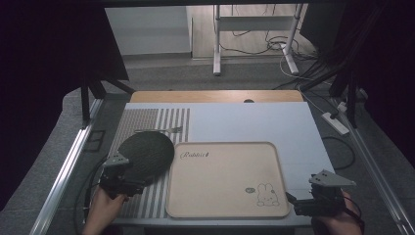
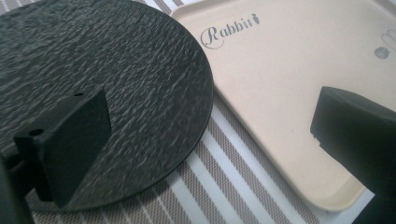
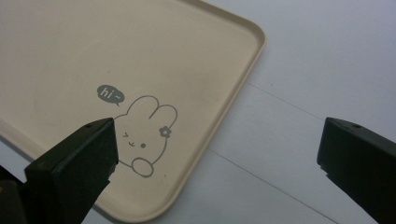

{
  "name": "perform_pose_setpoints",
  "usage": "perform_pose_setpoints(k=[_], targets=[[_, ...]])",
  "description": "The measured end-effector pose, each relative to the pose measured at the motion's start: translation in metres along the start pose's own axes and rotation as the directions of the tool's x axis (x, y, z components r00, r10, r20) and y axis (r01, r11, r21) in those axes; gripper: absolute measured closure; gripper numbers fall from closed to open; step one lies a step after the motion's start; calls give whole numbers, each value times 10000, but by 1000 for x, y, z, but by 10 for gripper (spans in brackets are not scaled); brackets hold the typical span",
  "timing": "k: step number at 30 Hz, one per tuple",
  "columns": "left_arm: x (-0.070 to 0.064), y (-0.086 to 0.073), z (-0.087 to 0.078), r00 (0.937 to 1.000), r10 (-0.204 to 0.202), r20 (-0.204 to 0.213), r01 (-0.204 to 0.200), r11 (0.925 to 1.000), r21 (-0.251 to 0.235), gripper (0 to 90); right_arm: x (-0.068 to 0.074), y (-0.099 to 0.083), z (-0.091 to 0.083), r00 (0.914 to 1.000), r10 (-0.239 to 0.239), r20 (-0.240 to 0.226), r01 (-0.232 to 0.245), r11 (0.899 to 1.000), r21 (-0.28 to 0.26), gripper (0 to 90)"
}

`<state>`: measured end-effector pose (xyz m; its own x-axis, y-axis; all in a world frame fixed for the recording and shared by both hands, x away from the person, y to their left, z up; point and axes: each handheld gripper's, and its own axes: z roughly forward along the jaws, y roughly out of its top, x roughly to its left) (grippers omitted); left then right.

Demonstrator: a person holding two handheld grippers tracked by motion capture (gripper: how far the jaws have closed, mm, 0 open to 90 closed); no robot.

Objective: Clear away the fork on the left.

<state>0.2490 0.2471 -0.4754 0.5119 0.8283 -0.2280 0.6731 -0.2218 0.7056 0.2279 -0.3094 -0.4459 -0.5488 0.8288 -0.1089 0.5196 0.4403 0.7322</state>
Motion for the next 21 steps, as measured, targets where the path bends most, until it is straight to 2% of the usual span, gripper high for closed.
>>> perform_pose_setpoints(k=[7,14,21], targets=[[8,12,11,9989,-336,336,333,9994,108,0,1,0,0,10000,-53,-41,53,10000,-6,0],[13,25,29,9999,39,153,-48,9985,551,0,0,0,0,10000,-87,-46,87,10000,-8,0],[18,35,41,9998,162,90,-168,9972,730,0,0,0,0,10000,-81,-53,81,10000,-5,0]])
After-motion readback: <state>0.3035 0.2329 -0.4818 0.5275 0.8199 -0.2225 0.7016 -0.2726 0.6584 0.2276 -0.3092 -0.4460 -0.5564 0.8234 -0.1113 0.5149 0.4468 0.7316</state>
